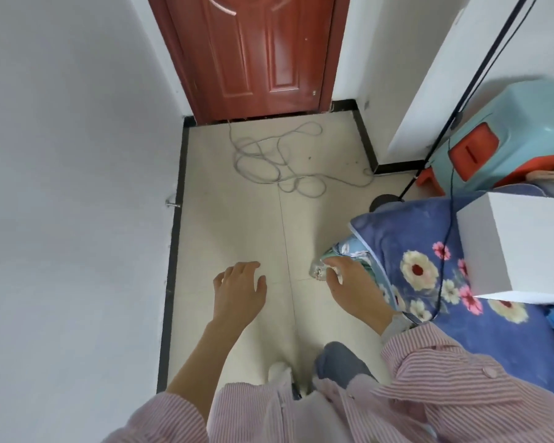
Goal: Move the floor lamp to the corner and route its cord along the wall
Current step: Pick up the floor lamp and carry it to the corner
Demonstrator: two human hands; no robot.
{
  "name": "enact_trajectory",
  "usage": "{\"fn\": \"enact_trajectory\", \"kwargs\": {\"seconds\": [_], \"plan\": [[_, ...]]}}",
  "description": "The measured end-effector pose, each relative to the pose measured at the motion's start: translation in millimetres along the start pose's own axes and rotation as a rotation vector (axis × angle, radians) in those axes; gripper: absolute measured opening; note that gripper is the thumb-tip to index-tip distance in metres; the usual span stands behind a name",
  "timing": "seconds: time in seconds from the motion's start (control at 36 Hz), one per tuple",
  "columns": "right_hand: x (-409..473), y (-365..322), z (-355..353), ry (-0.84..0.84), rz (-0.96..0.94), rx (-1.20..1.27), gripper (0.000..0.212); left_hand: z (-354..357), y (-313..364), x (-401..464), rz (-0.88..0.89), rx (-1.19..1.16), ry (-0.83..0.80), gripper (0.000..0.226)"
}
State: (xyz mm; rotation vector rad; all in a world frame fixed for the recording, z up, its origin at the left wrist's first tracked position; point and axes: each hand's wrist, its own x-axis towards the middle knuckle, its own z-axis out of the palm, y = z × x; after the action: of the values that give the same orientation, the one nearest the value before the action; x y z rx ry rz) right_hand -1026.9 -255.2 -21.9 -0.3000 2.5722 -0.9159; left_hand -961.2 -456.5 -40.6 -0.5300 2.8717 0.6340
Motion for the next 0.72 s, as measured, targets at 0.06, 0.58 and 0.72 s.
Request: {"fn": "enact_trajectory", "kwargs": {"seconds": [0.06,0.58,0.72], "plan": [[28,4,-12,0.041,0.043,0.011,0.028,-3,13,43,0.051,0.004,-0.009,0.035],[302,82,-133,0.256,0.291,0.121,0.029,13,188,371,0.326,-0.006,-0.256,0.041],[332,102,-160,0.346,0.436,0.249,0.027,20,239,425,0.423,-0.059,-0.351,0.039]]}}
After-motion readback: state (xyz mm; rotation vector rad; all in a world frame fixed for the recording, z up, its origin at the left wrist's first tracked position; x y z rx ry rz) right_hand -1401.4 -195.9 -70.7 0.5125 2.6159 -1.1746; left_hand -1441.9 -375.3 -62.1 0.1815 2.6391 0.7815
